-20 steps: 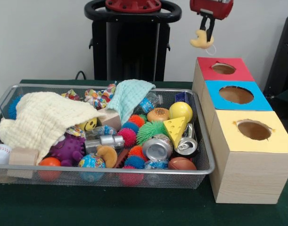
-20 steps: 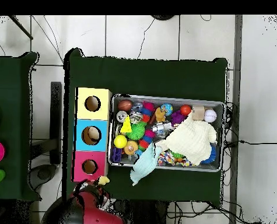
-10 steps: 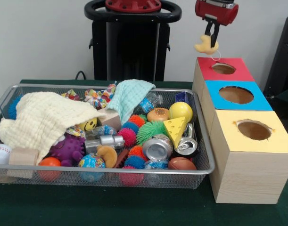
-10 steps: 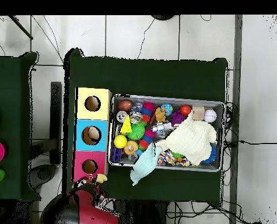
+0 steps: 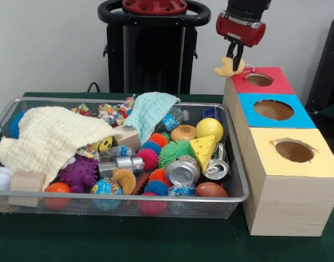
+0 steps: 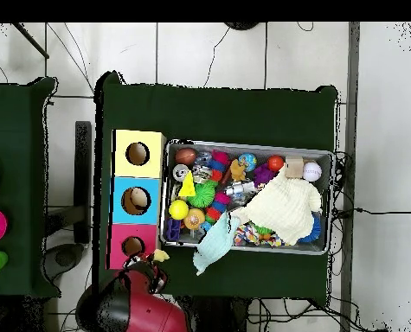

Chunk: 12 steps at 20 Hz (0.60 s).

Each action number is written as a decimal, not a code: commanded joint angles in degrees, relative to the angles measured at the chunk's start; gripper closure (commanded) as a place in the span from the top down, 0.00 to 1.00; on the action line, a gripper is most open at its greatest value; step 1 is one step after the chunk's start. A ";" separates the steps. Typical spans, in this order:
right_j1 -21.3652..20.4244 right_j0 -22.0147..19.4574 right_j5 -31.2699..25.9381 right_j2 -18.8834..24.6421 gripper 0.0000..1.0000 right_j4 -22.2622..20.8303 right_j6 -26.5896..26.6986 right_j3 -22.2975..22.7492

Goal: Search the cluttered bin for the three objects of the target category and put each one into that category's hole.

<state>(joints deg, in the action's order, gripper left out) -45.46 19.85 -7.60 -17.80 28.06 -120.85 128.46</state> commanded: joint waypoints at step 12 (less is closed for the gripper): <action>5.75 6.58 -0.13 2.12 0.00 8.35 -16.18 -5.21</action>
<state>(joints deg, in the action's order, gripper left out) -44.30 23.81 -7.03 -19.50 32.93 -121.81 127.99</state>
